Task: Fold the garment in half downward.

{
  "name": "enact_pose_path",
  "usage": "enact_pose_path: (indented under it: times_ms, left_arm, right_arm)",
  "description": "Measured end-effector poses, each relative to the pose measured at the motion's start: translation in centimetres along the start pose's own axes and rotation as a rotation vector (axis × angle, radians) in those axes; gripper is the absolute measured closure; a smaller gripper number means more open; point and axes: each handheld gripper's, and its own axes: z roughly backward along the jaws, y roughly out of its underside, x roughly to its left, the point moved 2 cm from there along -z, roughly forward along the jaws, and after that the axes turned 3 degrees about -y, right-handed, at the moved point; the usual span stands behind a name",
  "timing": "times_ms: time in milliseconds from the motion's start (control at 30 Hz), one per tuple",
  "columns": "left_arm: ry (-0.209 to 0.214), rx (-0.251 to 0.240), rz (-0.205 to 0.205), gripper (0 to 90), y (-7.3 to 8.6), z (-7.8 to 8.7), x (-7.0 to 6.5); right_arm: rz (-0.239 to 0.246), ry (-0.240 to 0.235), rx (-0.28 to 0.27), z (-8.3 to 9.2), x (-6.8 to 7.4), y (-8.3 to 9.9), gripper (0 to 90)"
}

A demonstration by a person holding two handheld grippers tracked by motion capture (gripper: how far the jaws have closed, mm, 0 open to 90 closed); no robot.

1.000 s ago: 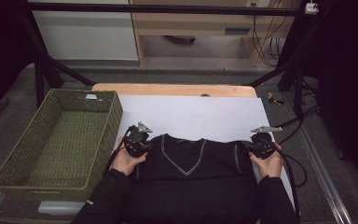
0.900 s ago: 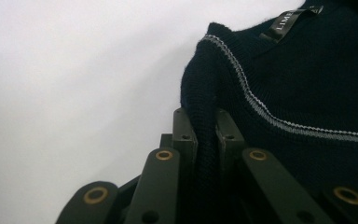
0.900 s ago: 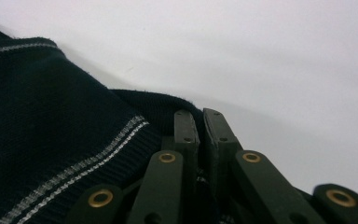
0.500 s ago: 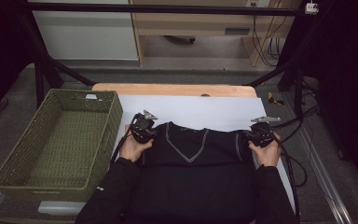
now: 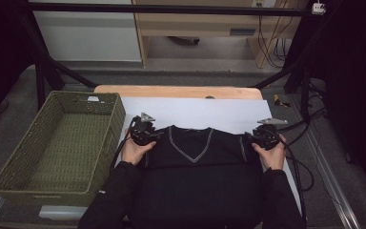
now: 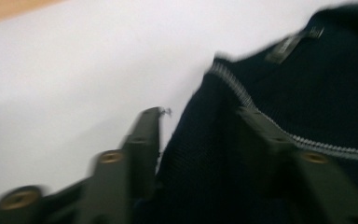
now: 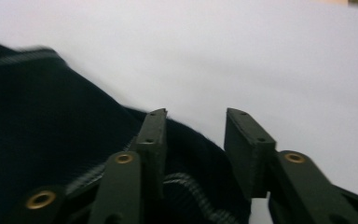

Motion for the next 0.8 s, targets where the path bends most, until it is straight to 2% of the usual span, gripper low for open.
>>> enact_pose_path:
  times_ms: [67,167,267,400,467,567,667,733,800]
  left_arm:
    - [0.004,-0.020,0.018,45.7,0.1,0.9,0.3]
    - [0.000,-0.032,0.033,46.8,0.4,1.9,1.0]
    - [-0.013,-0.020,0.041,52.0,0.9,2.1,1.5]
    - [-0.019,0.022,0.052,60.5,1.6,1.8,1.9]
    - [-0.019,0.040,0.050,61.8,1.9,1.5,2.0]
    - [-0.011,0.058,0.050,63.7,2.3,0.9,2.1]
    - [0.003,0.064,0.051,70.1,2.5,0.8,2.1]
    - [0.002,0.068,0.035,78.4,2.4,0.8,1.9]
    - [-0.004,0.067,0.020,83.4,2.3,1.0,1.7]
  right_arm:
    - [-0.006,-0.041,-0.034,0.8,0.4,-0.4,51.8]
    - [-0.020,-0.094,-0.030,1.2,0.9,-0.6,52.6]
    - [0.000,-0.098,0.017,0.4,1.3,-0.4,52.9]
    - [0.004,-0.099,0.072,-1.2,1.4,0.4,52.8]
    - [0.007,-0.091,0.103,-1.9,1.3,0.8,52.3]
    - [-0.002,-0.096,0.121,-2.2,1.2,1.0,52.1]
    - [0.006,-0.112,0.135,-2.1,1.5,1.0,61.1]
    - [0.012,-0.128,0.141,-1.8,1.5,1.0,75.3]
    - [0.023,-0.131,0.137,-1.5,1.5,0.8,78.7]
